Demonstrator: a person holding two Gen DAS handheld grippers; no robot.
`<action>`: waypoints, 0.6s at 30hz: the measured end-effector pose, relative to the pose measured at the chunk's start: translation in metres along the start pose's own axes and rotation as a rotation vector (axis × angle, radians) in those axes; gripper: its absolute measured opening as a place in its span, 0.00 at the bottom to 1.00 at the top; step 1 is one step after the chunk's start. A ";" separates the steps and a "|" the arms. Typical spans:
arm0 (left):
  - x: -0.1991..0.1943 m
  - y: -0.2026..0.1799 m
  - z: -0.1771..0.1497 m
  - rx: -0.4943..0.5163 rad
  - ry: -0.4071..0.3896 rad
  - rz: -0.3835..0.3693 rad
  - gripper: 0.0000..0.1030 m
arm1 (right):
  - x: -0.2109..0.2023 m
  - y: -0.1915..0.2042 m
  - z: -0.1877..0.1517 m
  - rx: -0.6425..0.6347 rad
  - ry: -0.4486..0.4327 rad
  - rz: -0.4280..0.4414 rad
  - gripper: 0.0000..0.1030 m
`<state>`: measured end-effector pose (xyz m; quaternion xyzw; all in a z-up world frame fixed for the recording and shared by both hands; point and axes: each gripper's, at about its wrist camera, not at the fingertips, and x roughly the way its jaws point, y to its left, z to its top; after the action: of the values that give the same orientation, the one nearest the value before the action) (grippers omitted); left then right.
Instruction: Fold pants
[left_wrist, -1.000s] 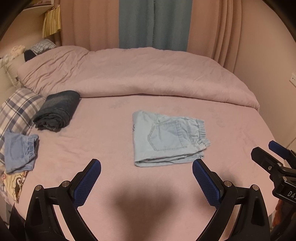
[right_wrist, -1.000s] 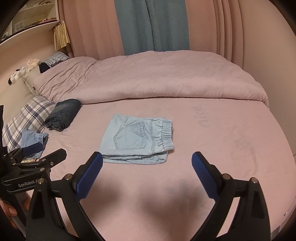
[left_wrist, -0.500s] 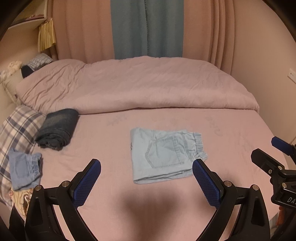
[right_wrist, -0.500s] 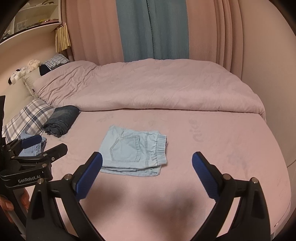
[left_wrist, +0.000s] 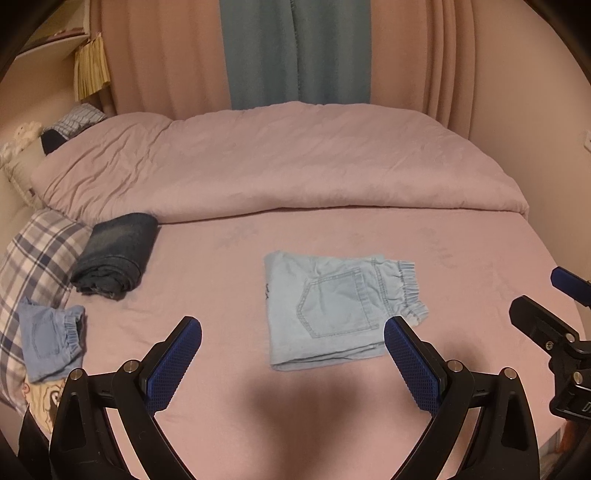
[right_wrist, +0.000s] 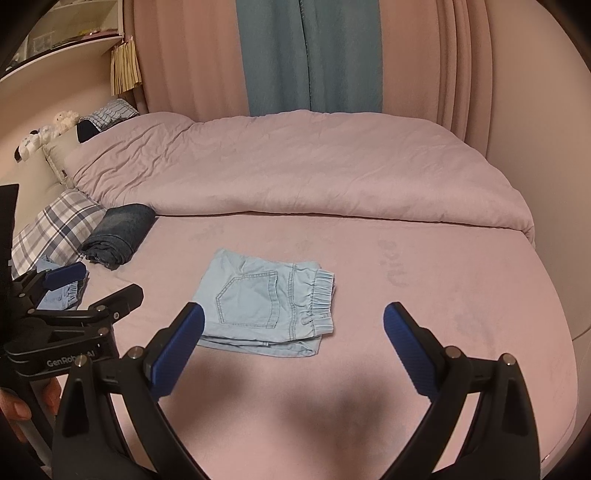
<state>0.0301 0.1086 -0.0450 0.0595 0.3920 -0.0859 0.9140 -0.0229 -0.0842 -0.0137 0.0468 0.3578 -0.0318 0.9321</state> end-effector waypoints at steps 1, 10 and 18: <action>0.001 -0.001 0.000 -0.001 0.000 0.001 0.96 | 0.001 0.000 0.000 -0.001 0.001 -0.001 0.96; 0.008 -0.001 -0.001 0.000 0.019 0.003 0.96 | 0.005 0.001 0.002 -0.004 0.012 -0.004 0.96; 0.011 0.001 0.000 -0.001 0.020 0.000 0.96 | 0.010 -0.001 0.003 -0.002 0.022 -0.004 0.96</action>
<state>0.0378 0.1087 -0.0534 0.0599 0.4013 -0.0853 0.9100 -0.0138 -0.0859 -0.0182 0.0454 0.3680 -0.0331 0.9281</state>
